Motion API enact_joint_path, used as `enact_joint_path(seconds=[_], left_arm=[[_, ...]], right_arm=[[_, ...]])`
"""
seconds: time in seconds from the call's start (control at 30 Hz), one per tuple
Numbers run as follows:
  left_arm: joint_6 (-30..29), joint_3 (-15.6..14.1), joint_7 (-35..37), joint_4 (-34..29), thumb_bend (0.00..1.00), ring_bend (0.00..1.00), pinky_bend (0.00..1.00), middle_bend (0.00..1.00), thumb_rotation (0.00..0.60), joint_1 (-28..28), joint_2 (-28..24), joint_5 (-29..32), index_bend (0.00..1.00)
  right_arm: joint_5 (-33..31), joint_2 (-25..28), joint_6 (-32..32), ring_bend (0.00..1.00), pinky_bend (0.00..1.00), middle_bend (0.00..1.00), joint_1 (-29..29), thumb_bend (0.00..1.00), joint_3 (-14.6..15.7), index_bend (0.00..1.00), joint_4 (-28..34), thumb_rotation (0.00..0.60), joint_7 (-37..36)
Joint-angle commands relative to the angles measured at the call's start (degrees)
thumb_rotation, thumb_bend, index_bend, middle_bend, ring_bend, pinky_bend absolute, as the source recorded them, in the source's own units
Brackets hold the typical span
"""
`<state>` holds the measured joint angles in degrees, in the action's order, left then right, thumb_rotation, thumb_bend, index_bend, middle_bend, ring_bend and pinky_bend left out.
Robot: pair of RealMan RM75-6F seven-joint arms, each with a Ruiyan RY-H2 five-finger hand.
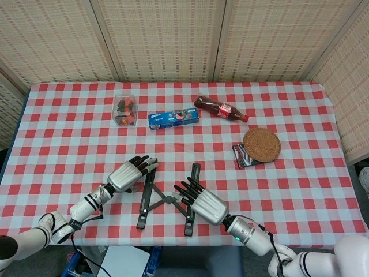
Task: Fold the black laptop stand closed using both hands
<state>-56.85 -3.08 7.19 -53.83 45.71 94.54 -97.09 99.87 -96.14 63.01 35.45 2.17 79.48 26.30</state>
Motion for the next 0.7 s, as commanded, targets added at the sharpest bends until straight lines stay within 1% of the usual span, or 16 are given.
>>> enact_joint_path(seconds=[0.03, 0.33, 0.7], left_arm=[[-0.1, -0.1, 0.1, 0.2, 0.26, 0.00, 0.16, 0.00, 0.600, 0.1, 0.2, 0.1, 0.00], [-0.2, -0.1, 1.3, -0.2, 0.26, 0.00, 0.16, 0.00, 0.600, 0.2, 0.6, 0.9, 0.00], [0.1, -0.4, 1.4, -0.2, 0.26, 0.00, 0.16, 0.00, 0.600, 0.6, 1.3, 1.2, 0.00]], right_arm=[[0.3, -1.2, -0.1, 0.00, 0.00, 0.00, 0.2, 0.00, 0.2, 0.00, -1.8, 0.600, -0.5], [1.1, -4.1, 0.5, 0.00, 0.00, 0.00, 0.8, 0.00, -0.1, 0.00, -6.5, 0.600, -1.7], [1.5, -5.3, 1.3, 0.00, 0.00, 0.00, 0.9, 0.00, 0.2, 0.00, -8.6, 0.600, -2.3]])
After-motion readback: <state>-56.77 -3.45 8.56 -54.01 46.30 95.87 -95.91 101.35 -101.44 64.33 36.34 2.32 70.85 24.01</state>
